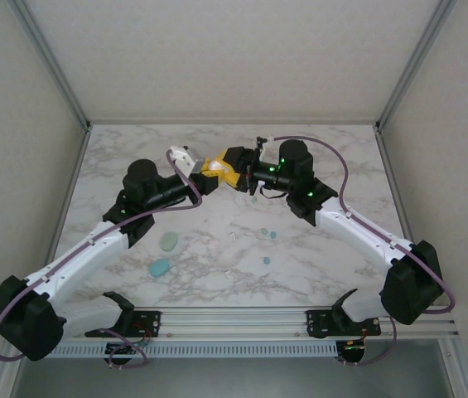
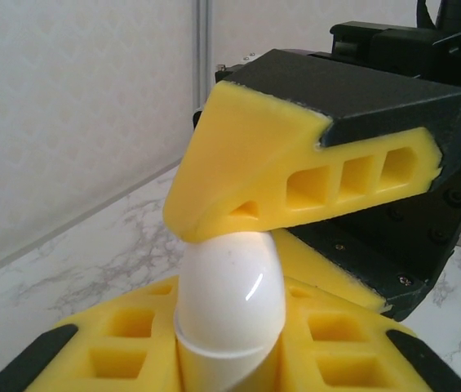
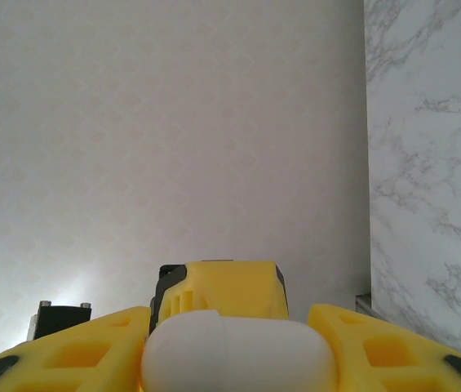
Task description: Insert the wireless bluetooth earbuds into the charging case
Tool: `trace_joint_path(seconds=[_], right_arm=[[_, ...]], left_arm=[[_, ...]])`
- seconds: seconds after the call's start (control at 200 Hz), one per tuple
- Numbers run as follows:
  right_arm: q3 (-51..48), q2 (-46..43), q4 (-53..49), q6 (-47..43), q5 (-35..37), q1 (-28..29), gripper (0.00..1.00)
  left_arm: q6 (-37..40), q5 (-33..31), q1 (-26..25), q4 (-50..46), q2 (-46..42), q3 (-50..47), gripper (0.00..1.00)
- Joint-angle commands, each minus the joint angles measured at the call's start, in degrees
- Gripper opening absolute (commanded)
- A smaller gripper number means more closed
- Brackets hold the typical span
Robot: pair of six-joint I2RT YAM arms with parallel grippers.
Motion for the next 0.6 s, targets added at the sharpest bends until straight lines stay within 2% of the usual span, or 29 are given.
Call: trace_joint_path(seconds=[0.0, 0.14, 0.225, 0.3, 0.365, 0.435, 0.526, 0.596], right_arm=[[0.0, -1.5, 2.9, 0.2, 0.5, 0.4, 0.47], [0.1, -3.1, -0.8, -3.2, 2.4, 0.4, 0.53], [1.4, -5.9, -8.6, -10.0, 6.0, 0.2, 0.68], [4.5, -10.1, -21.5, -23.5, 14.7, 0.3, 0.79], [6.8, -12.9, -30.7, -34.6, 21.5, 0.2, 0.79], [8.4, -14.9, -36.9, -46.7, 24.8, 0.2, 0.79], [10.7, -15.6, -43.6, -59.2, 22.1, 0.2, 0.77], [12.8, -15.0, -48.2, -64.1, 17.9, 0.1, 0.76]], left_arm=[[0.6, 1.2, -0.3, 0.7, 0.3, 1.6, 0.19], [0.8, 0.9, -0.3, 0.9, -0.1, 1.5, 0.13], [0.6, 1.3, -0.3, 1.5, -0.5, 1.2, 0.1], [0.6, 3.8, -0.2, 1.2, -0.6, 1.5, 0.08], [0.5, 7.5, -0.1, 1.0, -0.4, 1.9, 0.07], [-0.1, 10.8, -0.2, 1.4, 0.1, 2.1, 0.06], [-0.7, 14.2, -0.3, 2.2, 0.9, 2.4, 0.07], [-1.5, 15.3, -0.2, 3.7, 1.4, 2.7, 0.06]])
